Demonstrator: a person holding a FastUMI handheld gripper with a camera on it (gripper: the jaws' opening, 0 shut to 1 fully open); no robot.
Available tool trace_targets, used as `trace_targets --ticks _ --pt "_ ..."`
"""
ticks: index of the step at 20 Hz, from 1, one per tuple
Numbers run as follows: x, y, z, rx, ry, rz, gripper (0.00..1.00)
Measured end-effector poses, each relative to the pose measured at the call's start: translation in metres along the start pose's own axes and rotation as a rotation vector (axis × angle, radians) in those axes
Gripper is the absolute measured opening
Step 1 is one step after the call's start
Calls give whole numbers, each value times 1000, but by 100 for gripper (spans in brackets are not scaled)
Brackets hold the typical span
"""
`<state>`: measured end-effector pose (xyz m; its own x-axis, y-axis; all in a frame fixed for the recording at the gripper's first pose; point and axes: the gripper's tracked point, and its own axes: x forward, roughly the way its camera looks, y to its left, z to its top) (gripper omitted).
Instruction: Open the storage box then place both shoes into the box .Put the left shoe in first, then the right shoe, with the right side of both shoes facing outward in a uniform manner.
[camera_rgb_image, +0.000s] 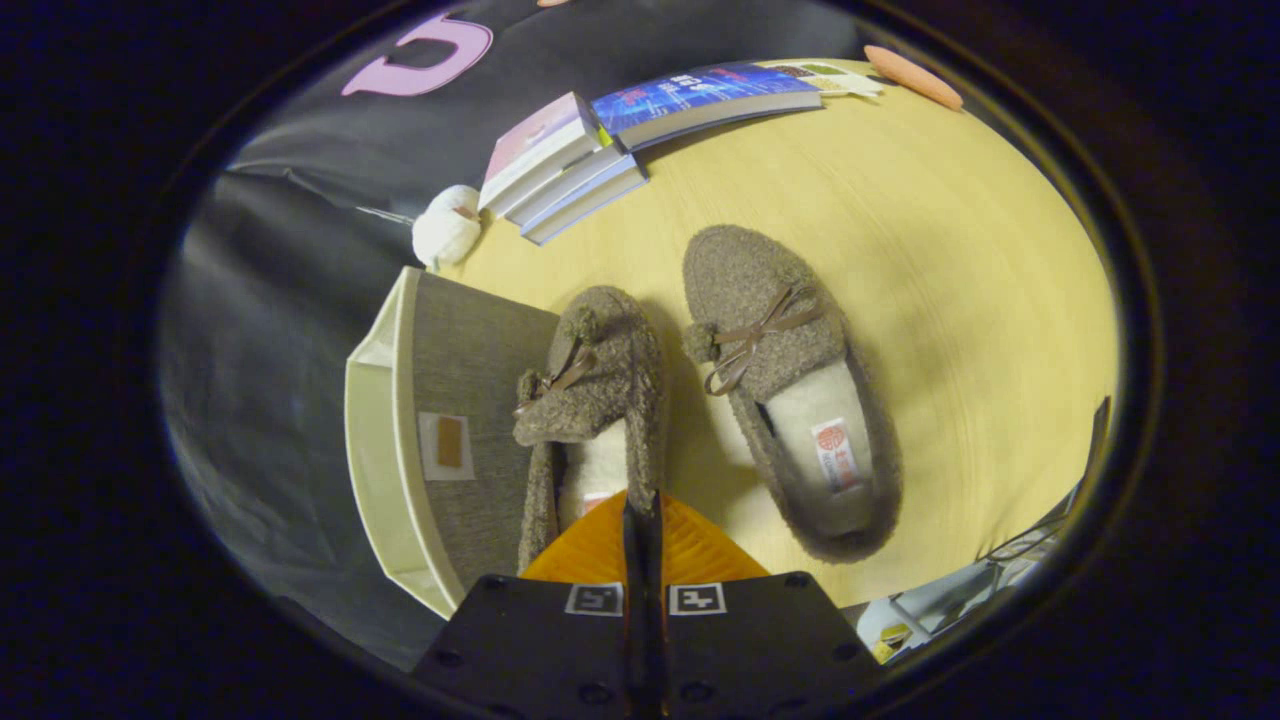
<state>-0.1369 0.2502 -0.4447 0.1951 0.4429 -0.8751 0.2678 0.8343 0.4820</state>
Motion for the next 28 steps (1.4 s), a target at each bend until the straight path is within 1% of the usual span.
trace_targets --ticks 4,6,13,18,23,28 --pt "-21 13 6 60 -22 54 3" --pt "-36 20 11 66 -42 73 3" --pt "-88 64 34 -11 -133 135 3" --pt "-106 119 28 -68 -139 205 3" --pt "-86 162 3 -114 -75 230 3" --pt "-46 177 -25 -158 -7 196 3"
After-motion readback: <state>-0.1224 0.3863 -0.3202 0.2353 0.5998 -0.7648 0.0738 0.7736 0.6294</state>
